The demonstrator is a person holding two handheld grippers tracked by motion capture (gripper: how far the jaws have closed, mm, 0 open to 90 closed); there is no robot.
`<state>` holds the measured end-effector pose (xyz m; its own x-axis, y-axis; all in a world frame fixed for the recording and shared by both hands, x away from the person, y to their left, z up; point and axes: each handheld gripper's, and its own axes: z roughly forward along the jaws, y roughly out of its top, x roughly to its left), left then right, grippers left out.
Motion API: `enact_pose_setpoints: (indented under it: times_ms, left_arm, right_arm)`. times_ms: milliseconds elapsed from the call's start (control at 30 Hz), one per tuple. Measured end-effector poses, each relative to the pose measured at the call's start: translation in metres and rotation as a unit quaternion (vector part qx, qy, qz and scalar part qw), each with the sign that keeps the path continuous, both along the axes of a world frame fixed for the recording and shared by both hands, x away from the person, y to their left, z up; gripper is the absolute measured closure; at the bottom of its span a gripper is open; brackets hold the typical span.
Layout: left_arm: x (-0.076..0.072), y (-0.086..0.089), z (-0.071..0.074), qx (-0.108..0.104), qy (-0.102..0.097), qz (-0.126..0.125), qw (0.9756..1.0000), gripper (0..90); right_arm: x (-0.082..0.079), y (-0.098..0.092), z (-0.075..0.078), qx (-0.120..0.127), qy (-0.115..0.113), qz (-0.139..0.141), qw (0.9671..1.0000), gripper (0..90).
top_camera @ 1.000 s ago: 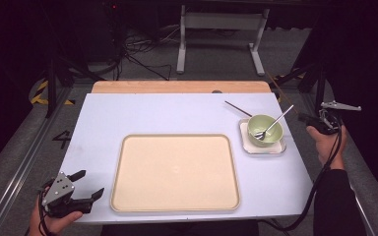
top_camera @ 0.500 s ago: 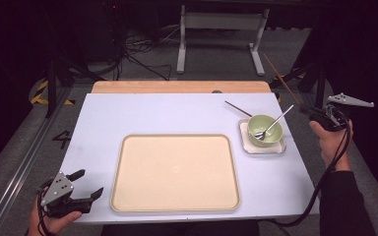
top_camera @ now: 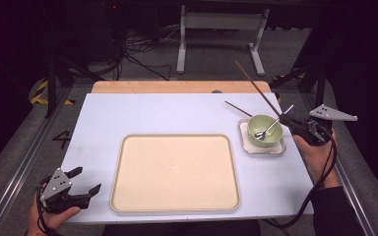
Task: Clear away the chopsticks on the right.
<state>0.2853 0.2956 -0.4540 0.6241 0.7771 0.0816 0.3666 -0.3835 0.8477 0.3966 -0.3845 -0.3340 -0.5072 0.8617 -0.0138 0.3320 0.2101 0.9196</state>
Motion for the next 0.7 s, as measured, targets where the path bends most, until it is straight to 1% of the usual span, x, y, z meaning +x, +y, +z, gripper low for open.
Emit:
enact_pose_setpoints:
  times_ms: [100,167,233,300,333,500,567,600,633,700]
  left_arm:
    - [0.003,0.0,-0.001,0.002,0.001,-0.001,1.0,16.1]
    - [0.004,0.0,-0.002,0.0,0.002,-0.001,1.0,16.1]
    - [0.005,-0.001,-0.002,0.002,0.001,-0.004,1.0,16.1]
    - [0.005,-0.002,-0.002,0.003,0.0,-0.007,1.0,16.1]
    - [0.005,-0.003,-0.002,0.005,-0.001,-0.007,1.0,16.1]
    - [0.004,-0.006,-0.001,0.009,-0.002,-0.015,0.9999,16.1]
    - [0.003,-0.006,-0.001,0.009,-0.001,-0.013,0.9999,16.1]
    - [0.003,-0.006,-0.001,0.008,-0.002,-0.014,0.9999,16.0]
    - [0.003,-0.006,-0.001,0.008,-0.002,-0.014,0.9999,16.0]
    - [0.003,-0.005,-0.001,0.008,-0.004,-0.013,0.9999,16.0]
  right_arm:
    - [-0.008,0.011,-0.005,-0.001,0.002,0.018,0.9998,85.2]
    - [-0.014,0.019,-0.008,-0.003,0.002,0.035,0.9994,85.2]
    - [-0.02,0.027,-0.011,-0.011,0.001,0.049,0.9988,85.2]
    - [-0.027,0.036,-0.014,-0.011,0.0,0.067,0.9977,85.2]
    - [-0.029,0.039,-0.015,-0.011,0.002,0.072,0.9973,85.2]
    - [-0.042,0.056,-0.026,-0.023,0.008,0.107,0.9939,85.2]
    - [-0.047,0.063,-0.032,-0.031,0.015,0.125,0.9916,85.2]
    - [-0.05,0.067,-0.035,-0.034,0.018,0.13,0.9907,85.1]
    - [-0.05,0.067,-0.035,-0.034,0.018,0.13,0.9907,85.1]
    - [-0.053,0.073,-0.04,-0.039,0.026,0.141,0.9889,85.1]
